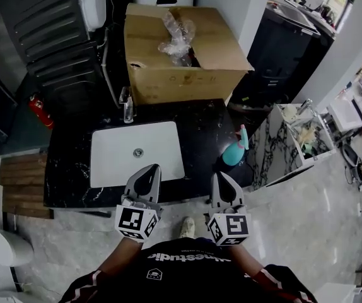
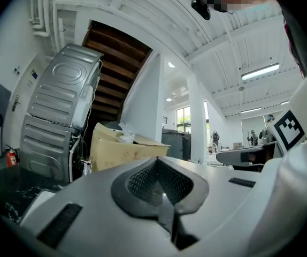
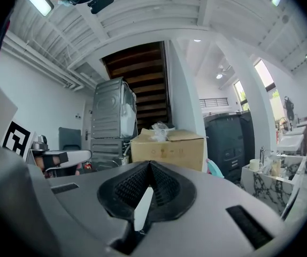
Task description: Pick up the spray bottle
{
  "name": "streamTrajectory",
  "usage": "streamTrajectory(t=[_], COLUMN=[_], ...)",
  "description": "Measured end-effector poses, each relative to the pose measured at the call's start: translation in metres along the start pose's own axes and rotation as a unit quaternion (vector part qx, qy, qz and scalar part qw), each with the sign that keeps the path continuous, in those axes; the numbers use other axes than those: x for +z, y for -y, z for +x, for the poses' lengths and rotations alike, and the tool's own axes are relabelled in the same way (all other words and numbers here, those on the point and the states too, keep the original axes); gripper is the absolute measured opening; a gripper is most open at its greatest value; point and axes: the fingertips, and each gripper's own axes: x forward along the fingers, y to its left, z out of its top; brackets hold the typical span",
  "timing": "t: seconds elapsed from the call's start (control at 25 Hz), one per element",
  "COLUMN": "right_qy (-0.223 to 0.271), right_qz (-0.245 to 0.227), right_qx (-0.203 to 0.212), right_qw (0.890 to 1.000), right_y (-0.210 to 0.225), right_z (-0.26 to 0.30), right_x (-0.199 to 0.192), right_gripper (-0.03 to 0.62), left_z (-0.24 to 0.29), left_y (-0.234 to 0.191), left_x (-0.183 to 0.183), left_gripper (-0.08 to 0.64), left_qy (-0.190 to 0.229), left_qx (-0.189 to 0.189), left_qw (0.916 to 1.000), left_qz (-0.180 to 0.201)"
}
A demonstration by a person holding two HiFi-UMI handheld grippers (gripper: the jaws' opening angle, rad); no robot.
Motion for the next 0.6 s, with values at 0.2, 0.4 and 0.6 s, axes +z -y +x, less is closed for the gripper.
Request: streamTrajectory(t=[0.2, 0.4, 0.6], right_qy=[-0.001, -0.001, -0.009], right_qz=[0.003, 0.000, 0.000], right_qx=[-0.019, -0.035, -0.042], right_qw=[1.000, 0.999, 0.999], right_y=[0.042, 0.077, 0.104], right_z=[0.013, 0.025, 0.039], right_x=[0.000, 0.004, -0.001], right_gripper=[0.037, 0.037, 0.037], left_z=[0.043, 0.079, 0.108], left_y=[0.017, 0.031, 0.039], left_x=[-0.008, -0.012, -0.020], left_gripper=[0.015, 0.015, 0.015], left_qy=[-0.004, -0.009, -0.012], left_qx=[-0.017, -0.030, -0.035], left_qw=[0.9999, 0.9995, 0.9993], left_qz=[-0.001, -0.004, -0.008])
